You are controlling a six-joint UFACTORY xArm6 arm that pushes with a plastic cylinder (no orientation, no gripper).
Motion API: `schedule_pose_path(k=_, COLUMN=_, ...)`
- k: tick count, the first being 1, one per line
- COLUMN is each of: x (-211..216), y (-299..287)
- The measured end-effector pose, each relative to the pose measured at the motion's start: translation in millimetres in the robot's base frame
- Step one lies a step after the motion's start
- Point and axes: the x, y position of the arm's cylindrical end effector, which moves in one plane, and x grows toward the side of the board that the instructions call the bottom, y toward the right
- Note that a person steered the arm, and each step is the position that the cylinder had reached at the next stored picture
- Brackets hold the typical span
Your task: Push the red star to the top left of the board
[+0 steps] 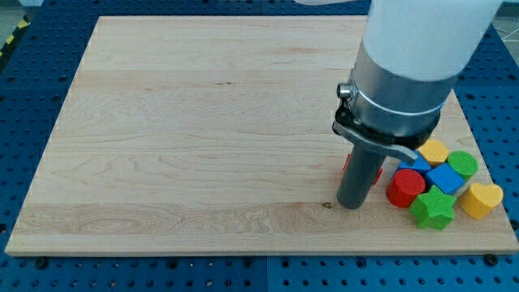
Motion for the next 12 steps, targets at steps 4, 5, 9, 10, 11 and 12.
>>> schedule_pose_path(k=4, x=-84.3, y=11.9)
schedule_pose_path(k=5, x=-114.8, y=34.1)
schedule_pose_path(k=9, x=-119.7, y=111.2)
schedule_pose_path(k=10, x=-120.5, y=135.1)
schedule_pose_path(k=11, x=-131.4, y=147.8)
schedule_pose_path(k=12, x=-153.7, y=150.1)
